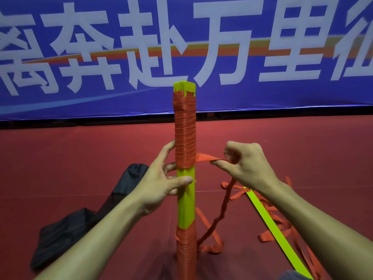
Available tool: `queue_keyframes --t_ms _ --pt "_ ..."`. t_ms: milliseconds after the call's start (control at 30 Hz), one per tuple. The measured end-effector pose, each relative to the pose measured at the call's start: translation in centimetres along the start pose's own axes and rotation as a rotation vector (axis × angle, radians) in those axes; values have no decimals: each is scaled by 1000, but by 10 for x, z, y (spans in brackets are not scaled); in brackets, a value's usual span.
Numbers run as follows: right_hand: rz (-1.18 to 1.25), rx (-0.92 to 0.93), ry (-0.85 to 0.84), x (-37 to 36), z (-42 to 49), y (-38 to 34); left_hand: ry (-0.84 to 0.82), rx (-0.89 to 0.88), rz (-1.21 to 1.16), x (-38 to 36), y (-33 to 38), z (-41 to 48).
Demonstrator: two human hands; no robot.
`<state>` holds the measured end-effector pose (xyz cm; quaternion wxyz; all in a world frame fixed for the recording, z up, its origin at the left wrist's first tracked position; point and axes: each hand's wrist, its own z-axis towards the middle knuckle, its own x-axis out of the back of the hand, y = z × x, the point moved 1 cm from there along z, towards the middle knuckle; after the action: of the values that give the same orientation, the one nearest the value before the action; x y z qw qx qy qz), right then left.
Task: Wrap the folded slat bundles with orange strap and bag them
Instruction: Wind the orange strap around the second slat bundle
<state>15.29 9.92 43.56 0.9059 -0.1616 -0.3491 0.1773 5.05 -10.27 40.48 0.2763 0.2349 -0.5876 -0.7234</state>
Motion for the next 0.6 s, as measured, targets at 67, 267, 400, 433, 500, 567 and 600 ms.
queue_keyframes --t_ms 67,267,400,433,500,567,600 --pt "28 -9 -42 1 1 4 12 5 -13 2 -1 1" --pt "2 -54 -121 1 -1 10 53 13 -32 9 -4 2" --pt "-46 -54 -69 2 -1 13 43 34 -18 8 -4 2" --pt "-52 -48 -58 3 0 13 40 30 -12 8 -4 2" --pt "-65 -31 -41 2 -1 12 36 26 -5 7 -5 2" --pt "-64 -55 -33 2 -1 13 35 26 -6 6 -4 2" --pt "-48 -86 -33 2 -2 14 36 27 -5 5 -4 2"
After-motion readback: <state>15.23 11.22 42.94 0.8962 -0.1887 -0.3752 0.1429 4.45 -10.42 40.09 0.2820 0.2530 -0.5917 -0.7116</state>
